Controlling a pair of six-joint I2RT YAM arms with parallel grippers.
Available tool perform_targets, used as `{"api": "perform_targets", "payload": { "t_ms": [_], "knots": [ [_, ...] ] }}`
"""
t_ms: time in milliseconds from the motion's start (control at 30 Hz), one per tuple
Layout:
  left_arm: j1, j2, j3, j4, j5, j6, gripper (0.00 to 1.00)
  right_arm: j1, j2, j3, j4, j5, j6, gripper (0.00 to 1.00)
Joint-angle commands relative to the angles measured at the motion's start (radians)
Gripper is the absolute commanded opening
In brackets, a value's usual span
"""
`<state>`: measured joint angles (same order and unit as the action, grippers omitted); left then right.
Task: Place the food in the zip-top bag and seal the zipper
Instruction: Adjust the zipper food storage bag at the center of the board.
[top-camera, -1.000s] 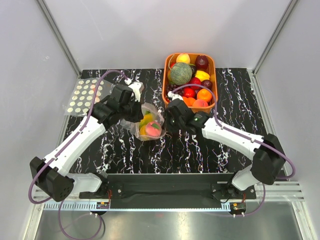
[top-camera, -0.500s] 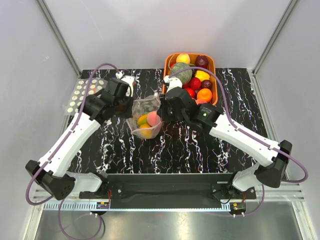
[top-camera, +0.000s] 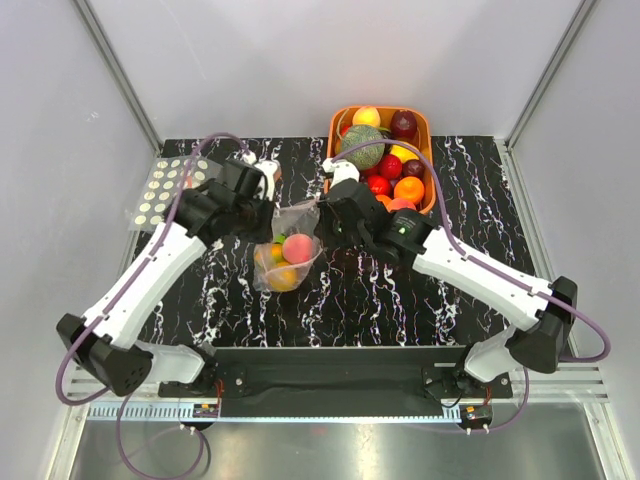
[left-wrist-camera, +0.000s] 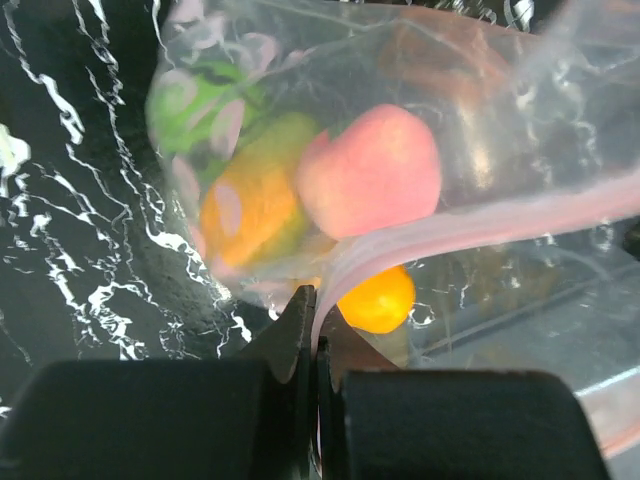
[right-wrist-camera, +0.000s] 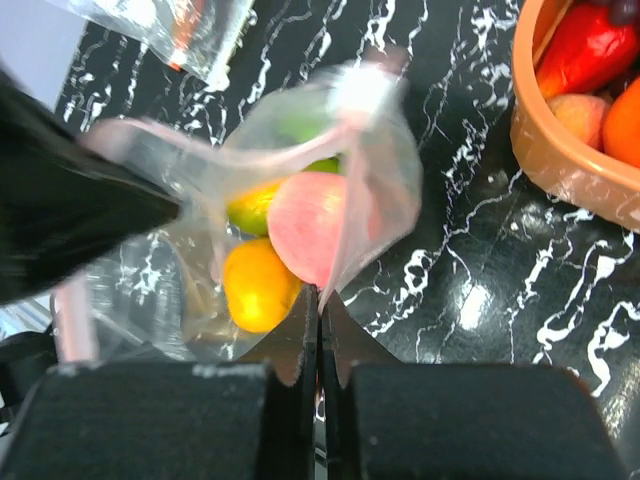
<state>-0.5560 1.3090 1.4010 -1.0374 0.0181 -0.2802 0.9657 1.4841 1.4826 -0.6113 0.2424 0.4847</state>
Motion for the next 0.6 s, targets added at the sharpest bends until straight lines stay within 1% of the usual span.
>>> {"api": "perform_targets", "payload": {
  "t_ms": [0,33,67,200,233,267,367,433,467,500,567],
  "knots": [
    [0.004,-0.062,0.183,-0.004,-0.056,0.018,0.00,0.002,-0.016,0.048,0.048,-0.003,-0.031,0.00],
    [0.002,-0.059,0.205,-0.016,-0.101,0.027,0.00,0.002,-0.007,0.042,0.065,-0.011,-0.031,0.00],
    [0.004,-0.057,0.210,-0.022,-0.109,0.030,0.00,0.002,0.016,0.044,0.074,-0.024,-0.029,0.00],
    [0.002,-0.054,0.190,-0.019,-0.093,0.035,0.00,0.002,0.074,0.116,0.070,-0.064,-0.041,0.00],
    [0.004,-0.053,0.203,-0.026,-0.118,0.038,0.00,0.002,0.080,0.148,0.064,-0.064,-0.057,0.00],
    [0.002,-0.051,0.251,-0.047,-0.139,0.039,0.00,0.004,0.085,0.160,0.061,-0.054,-0.066,0.00],
    [0.004,-0.057,0.294,-0.058,-0.214,0.052,0.01,-0.001,0.081,0.165,0.058,-0.017,-0.083,0.01],
    [0.004,-0.060,0.265,-0.043,-0.205,0.059,0.01,-0.015,0.081,0.127,0.070,-0.028,-0.078,0.05],
    [0.004,-0.059,0.244,-0.035,-0.196,0.059,0.01,-0.037,0.082,0.110,0.079,-0.070,-0.075,0.10],
    [0.002,-0.057,0.180,-0.009,-0.172,0.059,0.00,-0.048,0.081,0.067,0.087,-0.090,-0.058,0.13],
    [0.004,-0.054,0.116,0.035,-0.147,0.050,0.00,-0.073,0.076,0.024,0.122,-0.141,-0.044,0.16]
  ]
}}
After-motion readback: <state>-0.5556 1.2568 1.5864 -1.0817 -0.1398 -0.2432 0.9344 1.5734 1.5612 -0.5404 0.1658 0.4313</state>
